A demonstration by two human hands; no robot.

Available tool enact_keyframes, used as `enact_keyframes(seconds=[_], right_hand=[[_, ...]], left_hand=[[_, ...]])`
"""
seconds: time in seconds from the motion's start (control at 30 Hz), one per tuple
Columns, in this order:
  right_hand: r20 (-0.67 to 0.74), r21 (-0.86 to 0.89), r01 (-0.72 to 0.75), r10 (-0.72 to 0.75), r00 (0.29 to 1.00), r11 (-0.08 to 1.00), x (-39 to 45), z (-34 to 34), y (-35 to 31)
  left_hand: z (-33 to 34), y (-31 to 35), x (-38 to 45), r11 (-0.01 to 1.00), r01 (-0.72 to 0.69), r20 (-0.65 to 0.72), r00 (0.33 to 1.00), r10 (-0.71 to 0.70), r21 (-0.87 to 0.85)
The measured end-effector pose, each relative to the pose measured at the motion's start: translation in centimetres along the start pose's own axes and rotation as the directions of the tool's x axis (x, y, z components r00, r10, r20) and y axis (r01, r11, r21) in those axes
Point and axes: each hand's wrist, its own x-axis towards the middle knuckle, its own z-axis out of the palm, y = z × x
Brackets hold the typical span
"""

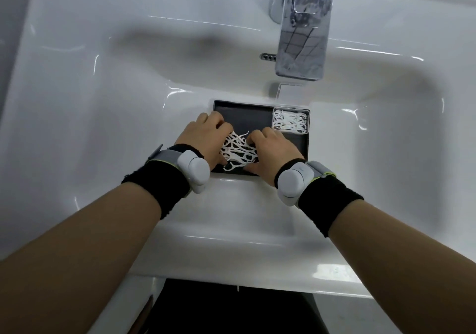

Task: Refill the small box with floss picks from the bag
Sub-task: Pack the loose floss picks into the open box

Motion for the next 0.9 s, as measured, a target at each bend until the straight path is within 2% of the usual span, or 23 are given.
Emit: enact_keyframes(seconds=[0.13,0.43,0.67,0.9], right_hand=[[-0.027,0.002,0.005,-0.005,1.0,1.0,0.2,0.5,-0.5],[-0.11,0.063,0.0,0.007,0.994,0.998,0.0,1.1,-0.7],[-0.175,0.111,0.014,0.006,0.984,0.994,-0.7,0.8,0.2],[-0.214,0.261,-0.015,0.073,0.974,0.965,-1.6,-0.3,1.6]], left_hand=[[0.2,-0.1,0.2,0.999,-0.043,0.002,0.999,0.043,-0.018],[0.3,-0.1,0.2,0.993,-0.008,0.019,1.0,0.011,-0.116],[0.1,0.3,0.2,0.993,-0.051,-0.025,0.999,0.049,-0.107],[-1.1,1.1,0.3,0.993,-0.045,-0.122,0.992,0.032,-0.105]])
